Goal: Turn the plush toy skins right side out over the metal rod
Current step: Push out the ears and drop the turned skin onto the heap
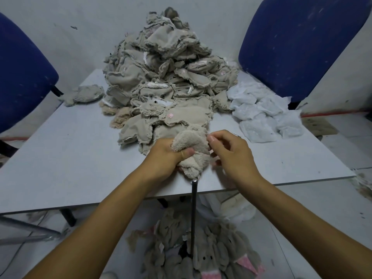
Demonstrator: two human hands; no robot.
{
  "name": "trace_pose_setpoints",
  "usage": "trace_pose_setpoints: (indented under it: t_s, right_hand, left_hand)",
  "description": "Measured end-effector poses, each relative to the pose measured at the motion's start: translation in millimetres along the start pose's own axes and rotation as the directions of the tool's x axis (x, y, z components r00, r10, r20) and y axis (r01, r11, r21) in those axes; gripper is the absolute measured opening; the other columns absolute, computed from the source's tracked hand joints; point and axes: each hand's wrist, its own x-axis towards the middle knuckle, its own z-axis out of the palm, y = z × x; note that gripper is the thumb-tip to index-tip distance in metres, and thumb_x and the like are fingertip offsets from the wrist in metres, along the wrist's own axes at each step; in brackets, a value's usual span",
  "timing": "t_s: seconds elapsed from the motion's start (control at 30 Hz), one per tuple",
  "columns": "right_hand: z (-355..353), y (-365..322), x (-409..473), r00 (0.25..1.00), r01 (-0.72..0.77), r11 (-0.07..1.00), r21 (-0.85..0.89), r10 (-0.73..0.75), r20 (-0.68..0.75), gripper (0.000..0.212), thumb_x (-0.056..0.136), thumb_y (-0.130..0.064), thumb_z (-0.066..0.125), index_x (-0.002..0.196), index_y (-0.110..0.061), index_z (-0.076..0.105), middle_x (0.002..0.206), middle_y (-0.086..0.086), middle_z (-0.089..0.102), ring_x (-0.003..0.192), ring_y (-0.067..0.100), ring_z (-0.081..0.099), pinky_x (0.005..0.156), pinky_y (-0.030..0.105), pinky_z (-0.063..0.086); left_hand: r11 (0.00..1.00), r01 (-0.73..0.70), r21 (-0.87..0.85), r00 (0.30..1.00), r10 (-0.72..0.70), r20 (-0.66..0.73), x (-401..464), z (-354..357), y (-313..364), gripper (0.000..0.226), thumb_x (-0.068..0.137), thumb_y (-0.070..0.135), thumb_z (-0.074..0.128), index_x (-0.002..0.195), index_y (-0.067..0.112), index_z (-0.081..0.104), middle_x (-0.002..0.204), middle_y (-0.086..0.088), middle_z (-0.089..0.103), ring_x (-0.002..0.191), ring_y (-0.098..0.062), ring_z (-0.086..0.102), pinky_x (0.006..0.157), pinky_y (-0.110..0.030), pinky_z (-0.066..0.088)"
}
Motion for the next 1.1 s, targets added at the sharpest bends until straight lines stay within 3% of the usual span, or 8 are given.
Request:
trace_pose_setpoints:
  t_s: [0.17,0.3,0.53,0.73,0.83,0.9,0.97,1.1]
  right_hand:
    - [0.2,2.9,-10.4,0.989,0.147,0.963,-0.227,-0.140,0.045,0.009,0.088,-0.022,0.071,0.092,-0.023,0.078,0.081,-0.012,0.072,0.067,0.002,0.063,0.067,0.027,0.052]
    - [-3.4,2.7,-11.0,0.983,0.175,0.919,-0.353,-0.144,0.113,0.010,0.085,-0.016,0.069,0.090,-0.019,0.077,0.073,-0.002,0.070,0.065,0.013,0.064,0.067,0.037,0.054]
    - [-7.1,-0.9,-9.3,0.941,0.291,0.848,-0.442,-0.171,0.292,0.016,0.085,-0.016,0.071,0.101,-0.018,0.076,0.093,-0.003,0.058,0.085,0.014,0.056,0.077,0.026,0.040]
    - [5.3,0.0,-19.0,0.910,0.413,0.775,-0.478,-0.375,0.178,0.008,0.075,-0.005,0.074,0.075,-0.005,0.066,0.074,0.005,0.056,0.067,0.020,0.051,0.062,0.031,0.040]
    - [4.4,-1.8,-12.3,0.955,0.286,0.898,-0.335,-0.295,0.026,0.004,0.085,-0.007,0.069,0.082,-0.010,0.068,0.075,0.002,0.061,0.071,0.020,0.058,0.066,0.030,0.049]
    - [-0.7,-5.1,-0.4,0.993,0.059,0.998,-0.010,-0.060,-0.104,0.006,0.095,-0.010,0.063,0.090,-0.009,0.067,0.081,0.005,0.065,0.077,0.020,0.063,0.072,0.034,0.059]
    - [-7.4,-7.4,10.9,0.980,-0.086,0.943,0.322,0.138,-0.143,0.010,0.101,-0.010,0.055,0.097,-0.006,0.063,0.090,0.008,0.064,0.083,0.016,0.064,0.071,0.027,0.060]
    - [-9.9,-3.1,16.9,0.954,-0.191,0.813,0.550,0.286,-0.091,0.015,0.104,-0.012,0.047,0.096,-0.009,0.059,0.099,0.011,0.064,0.080,0.012,0.070,0.066,0.022,0.059]
  left_hand:
    - [0.987,0.004,0.161,1.000,-0.004,0.003,-2.4,2.1,-7.8,0.037,0.088,-0.003,0.065,0.073,0.029,0.074,0.078,0.008,0.072,0.083,-0.019,0.066,0.082,-0.041,0.053]
    - [0.973,-0.063,0.220,0.998,0.054,0.043,-7.3,7.7,-10.7,0.024,0.075,0.024,0.066,0.070,0.046,0.071,0.075,0.021,0.070,0.083,-0.014,0.065,0.083,-0.039,0.052]
    - [1.000,-0.003,0.001,0.999,0.003,-0.049,-11.6,11.8,-15.3,0.020,0.075,0.020,0.063,0.074,0.032,0.078,0.084,0.004,0.075,0.096,-0.031,0.068,0.095,-0.059,0.050]
    - [1.000,-0.007,0.005,0.999,0.007,0.050,-7.8,2.4,-17.2,0.036,0.091,-0.004,0.060,0.071,0.021,0.076,0.078,0.003,0.073,0.079,-0.015,0.067,0.077,-0.038,0.055]
    - [1.000,-0.005,0.025,1.000,0.004,0.018,-5.7,-8.0,-9.5,0.034,0.091,-0.005,0.061,0.068,0.019,0.073,0.069,0.006,0.071,0.066,-0.011,0.065,0.063,-0.024,0.051]
    - [1.000,0.016,0.022,0.998,-0.015,-0.067,-2.3,-14.6,-7.5,0.037,0.092,-0.001,0.061,0.062,0.020,0.069,0.062,0.006,0.066,0.062,-0.019,0.059,0.060,-0.027,0.046]
    - [0.995,0.017,0.097,0.986,0.000,-0.167,2.1,-20.1,-8.7,0.036,0.093,0.003,0.062,0.062,0.021,0.069,0.063,0.010,0.066,0.068,-0.019,0.058,0.065,-0.031,0.045]
    - [0.942,0.042,0.332,0.956,0.058,-0.286,2.7,-20.7,-7.6,0.028,0.091,0.011,0.058,0.066,0.023,0.065,0.070,0.008,0.066,0.075,-0.020,0.058,0.063,-0.029,0.040]
